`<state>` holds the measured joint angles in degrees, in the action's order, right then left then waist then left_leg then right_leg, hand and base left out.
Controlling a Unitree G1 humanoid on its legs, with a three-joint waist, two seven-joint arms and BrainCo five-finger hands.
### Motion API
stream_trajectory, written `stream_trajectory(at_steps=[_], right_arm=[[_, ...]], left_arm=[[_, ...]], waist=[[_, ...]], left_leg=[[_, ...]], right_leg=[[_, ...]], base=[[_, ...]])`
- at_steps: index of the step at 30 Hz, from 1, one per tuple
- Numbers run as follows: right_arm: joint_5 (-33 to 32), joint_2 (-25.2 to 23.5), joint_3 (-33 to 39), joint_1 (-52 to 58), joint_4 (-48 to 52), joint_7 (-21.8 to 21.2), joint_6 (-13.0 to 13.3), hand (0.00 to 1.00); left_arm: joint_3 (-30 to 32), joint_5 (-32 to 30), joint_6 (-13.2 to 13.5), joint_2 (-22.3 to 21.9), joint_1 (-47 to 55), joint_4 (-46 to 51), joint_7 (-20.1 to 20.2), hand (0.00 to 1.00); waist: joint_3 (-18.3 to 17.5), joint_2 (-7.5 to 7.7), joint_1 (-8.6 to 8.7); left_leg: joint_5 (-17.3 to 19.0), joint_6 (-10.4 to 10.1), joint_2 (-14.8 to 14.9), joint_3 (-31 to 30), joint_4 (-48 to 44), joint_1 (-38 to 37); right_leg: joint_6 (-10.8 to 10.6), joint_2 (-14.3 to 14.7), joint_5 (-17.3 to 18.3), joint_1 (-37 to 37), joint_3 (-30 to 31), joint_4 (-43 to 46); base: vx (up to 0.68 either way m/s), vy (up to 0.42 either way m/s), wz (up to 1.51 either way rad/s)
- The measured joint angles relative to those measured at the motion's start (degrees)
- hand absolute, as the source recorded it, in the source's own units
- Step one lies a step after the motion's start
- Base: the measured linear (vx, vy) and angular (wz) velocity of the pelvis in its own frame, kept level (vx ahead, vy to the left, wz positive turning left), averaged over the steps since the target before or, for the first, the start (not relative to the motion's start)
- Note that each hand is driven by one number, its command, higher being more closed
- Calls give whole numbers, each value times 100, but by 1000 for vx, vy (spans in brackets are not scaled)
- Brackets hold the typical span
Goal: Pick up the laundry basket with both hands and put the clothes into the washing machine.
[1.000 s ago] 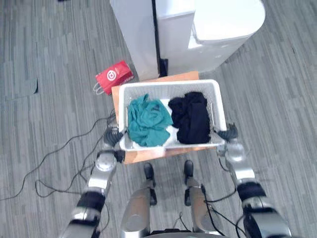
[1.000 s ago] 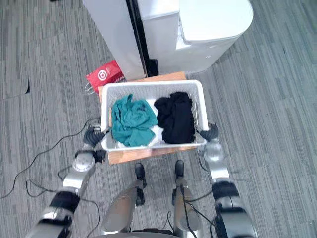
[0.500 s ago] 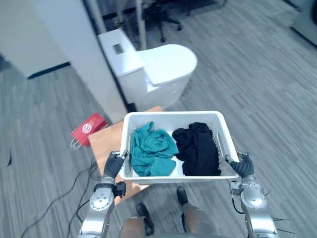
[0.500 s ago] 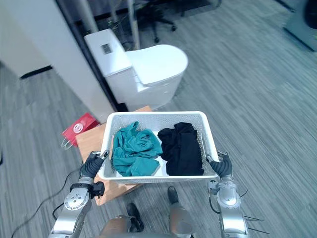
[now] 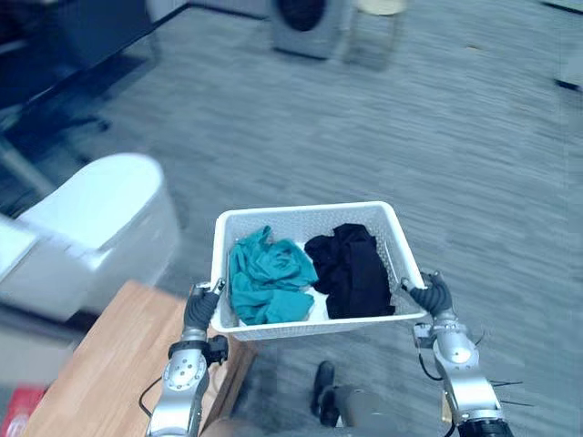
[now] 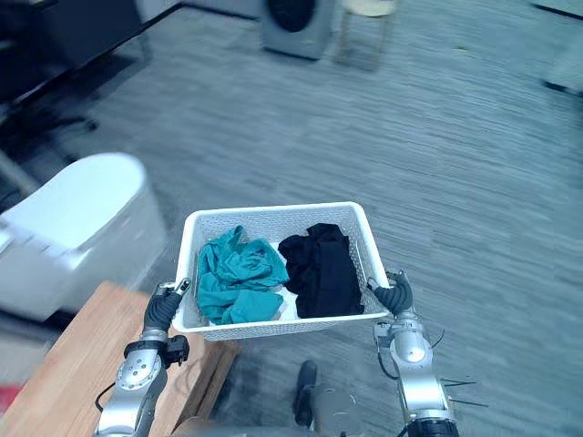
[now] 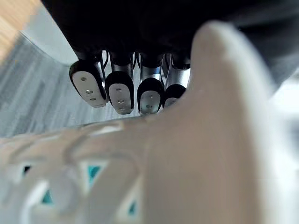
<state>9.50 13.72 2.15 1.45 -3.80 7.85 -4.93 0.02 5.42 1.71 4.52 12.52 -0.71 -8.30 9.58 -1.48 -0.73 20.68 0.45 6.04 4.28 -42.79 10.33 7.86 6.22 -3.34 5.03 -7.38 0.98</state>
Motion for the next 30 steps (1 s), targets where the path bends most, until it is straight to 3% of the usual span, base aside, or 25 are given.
stream_trajectory(at_steps=[1, 3, 4, 5, 6, 7, 9, 10, 11, 12, 13, 14, 15, 17, 19, 21, 22, 24, 25, 26, 27, 28, 29, 30], right_arm=[[0, 44, -5, 1, 0, 0, 0, 100], [1, 75, -10, 0, 26, 1, 0, 100], [2, 94, -20, 5, 30, 16, -7, 100], [1, 93, -78, 39, 53, 73, -11, 100], [1, 79, -88, 40, 63, 103, -11, 100], [-2, 138, -71, 41, 46, 165, -45, 100], [-1, 25, -56, 67, 54, 196, -53, 100], [0, -35, -28, 92, 53, 196, -53, 100], [3, -202, 34, 174, 43, 189, -53, 100], [12, -315, 73, 306, -9, 185, -53, 100], [12, -380, 78, 368, -49, 181, -53, 100], [12, -446, 63, 412, -166, 147, -52, 100], [13, -466, 69, 410, -259, 108, -53, 100], [11, -469, 82, 422, -265, 74, -50, 100], [10, -457, 182, 434, -264, 74, -49, 100], [7, -437, 293, 444, -263, 75, -49, 100], [5, -440, 304, 453, -228, 86, -49, 100], [7, -428, 309, 524, -157, 89, -49, 100], [7, -344, 334, 521, -155, 89, -50, 100], [7, -331, 415, 525, -155, 90, -54, 100], [5, -332, 461, 523, -150, 90, -53, 100], [5, -315, 495, 525, -143, 96, -50, 100], [4, -321, 487, 534, -137, 99, -54, 100], [2, -335, 487, 559, -109, 140, -62, 100]], left_arm=[[-34, 9, 11, -1, 2, 2, -25, 100], [-44, 9, 16, 18, -4, 9, -50, 100], [-40, 10, 16, -3, -5, 10, -49, 100], [-7, 11, 11, -105, 23, 12, -50, 100], [20, 10, 13, -98, -7, 22, -47, 100], [17, 9, 1, -119, -49, 10, -39, 100], [64, 9, -23, -201, -19, 8, -38, 100], [64, 9, -24, -205, 0, 7, -37, 100], [11, 9, -24, -193, 17, -101, -2, 100], [3, 7, -72, -93, 26, -235, 60, 100], [1, 1, -115, -46, 46, -235, 66, 100], [-24, -2, -126, 35, 117, -230, 68, 100], [-57, -3, -128, 53, 183, -228, 62, 100], [-82, -2, -127, 105, 173, -211, 62, 100], [-232, 0, -135, 214, 80, -226, 63, 100], [-366, -1, -144, 273, -30, -239, 65, 100], [-384, -22, -145, 316, -94, -244, 61, 100], [-437, -57, -144, 386, -93, -272, 63, 100], [-444, -60, -146, 225, -133, -383, 63, 100], [-442, -77, -143, 98, -166, -388, 65, 100], [-446, -97, -138, 64, -205, -396, 68, 100], [-461, -102, -135, -10, -285, -452, 70, 100], [-456, -96, -138, -38, -279, -498, 79, 100], [-468, -93, -138, -55, -253, -510, 75, 100]], waist=[[3, -10, -46], [6, -53, -56], [7, -54, -92], [-39, -161, -255], [-26, -182, -286], [-50, -293, -271], [-98, -194, -303], [-94, -137, -327], [-90, -16, -320], [-88, 107, -277], [-80, 154, -229], [-80, 183, -148], [-76, 104, -142], [-76, 27, -52], [-41, -78, 68], [27, -135, 150], [51, 55, 220], [27, 127, 300], [-30, -177, 303], [-138, -367, 305], [-127, -424, 318], [-91, -515, 330], [-46, -562, 315], [0, -593, 301]], left_leg=[[-2, -28, -185, -127, 313, 97], [-181, -307, -479, -238, 1317, 464], [-603, -431, -505, -95, 1870, 628], [-964, -397, -344, 135, 2070, 576], [-963, -388, -330, 244, 1869, 626], [-833, -174, -218, 271, 1455, 753], [-750, 212, -300, 377, 1572, 620], [-751, 377, -320, 393, 1687, 502], [-686, 525, -487, 385, 1794, 219], [-608, 588, -703, 302, 1863, -103], [-549, 663, -806, 215, 1937, -316], [-433, 758, -942, 51, 2103, -661], [-355, 806, -959, -84, 2289, -1010], [-273, 796, -881, -423, 2567, -1334], [-205, 716, -642, -750, 2811, -1609], [-208, 682, -401, -859, 3091, -2035], [-200, 385, -432, -808, 3284, -2539], [-70, 137, -425, -813, 3327, -2974], [-43, 38, -156, -804, 3230, -3218], [-258, -317, 57, -816, 2748, -3075], [-450, -551, 148, -820, 2337, -2930], [-1170, -727, 299, -792, 1208, -2449], [-2282, -1107, 486, -795, -98, -1843], [-2213, -1089, 720, -677, -1239, -1335]], right_leg=[[0, -1, 0, -102, 75, -105], [-20, 5, 5, -386, 317, -481], [-127, 21, 64, -540, 591, -701], [-320, 144, 181, -528, 891, -515], [-328, 124, 248, -440, 978, -226], [-410, 170, 249, -523, 896, -252], [-590, 75, 742, -351, 853, 269], [-795, 16, 1018, -176, 825, 759], [-1801, -177, 1587, 298, 749, 2239], [-2304, -453, 1671, 679, 700, 3608], [-2292, -578, 1656, 865, 600, 4208], [-2085, -865, 1773, 1095, 329, 5065], [-1621, -1120, 1927, 1303, 17, 5270], [-1181, -1279, 2110, 1636, -239, 4806], [-1088, -1193, 1975, 1954, -183, 3748], [-1288, -1186, 1146, 2129, -137, 2076], [-1587, -1382, 519, 2163, 8, 675], [-1409, -1433, 361, 2140, 41, 490], [-1094, -1187, -570, 2153, 123, 965], [-917, -980, -790, 2276, 82, 1419], [-890, -905, -770, 2290, -17, 1644], [-744, -759, -380, 2163, -132, 1916], [-635, -647, -114, 1775, -171, 1872], [-559, -515, 46, 1410, -231, 1730]], base=[[217, 71, -137], [190, 83, -102], [251, 73, -131], [296, 73, -131], [322, 89, -94], [316, 151, -31], [342, 160, -5], [365, 117, 19], [405, 100, 51], [433, 93, 68], [491, 51, 85], [527, 8, 72], [637, -13, 67], [583, -72, 72], [554, -170, 83], [662, -243, 61], [655, -264, 43], [662, -259, 24], [813, -267, -2], [816, -262, -9], [775, -305, -5], [890, -351, -5], [865, -349, -1], [698, -258, 4]])
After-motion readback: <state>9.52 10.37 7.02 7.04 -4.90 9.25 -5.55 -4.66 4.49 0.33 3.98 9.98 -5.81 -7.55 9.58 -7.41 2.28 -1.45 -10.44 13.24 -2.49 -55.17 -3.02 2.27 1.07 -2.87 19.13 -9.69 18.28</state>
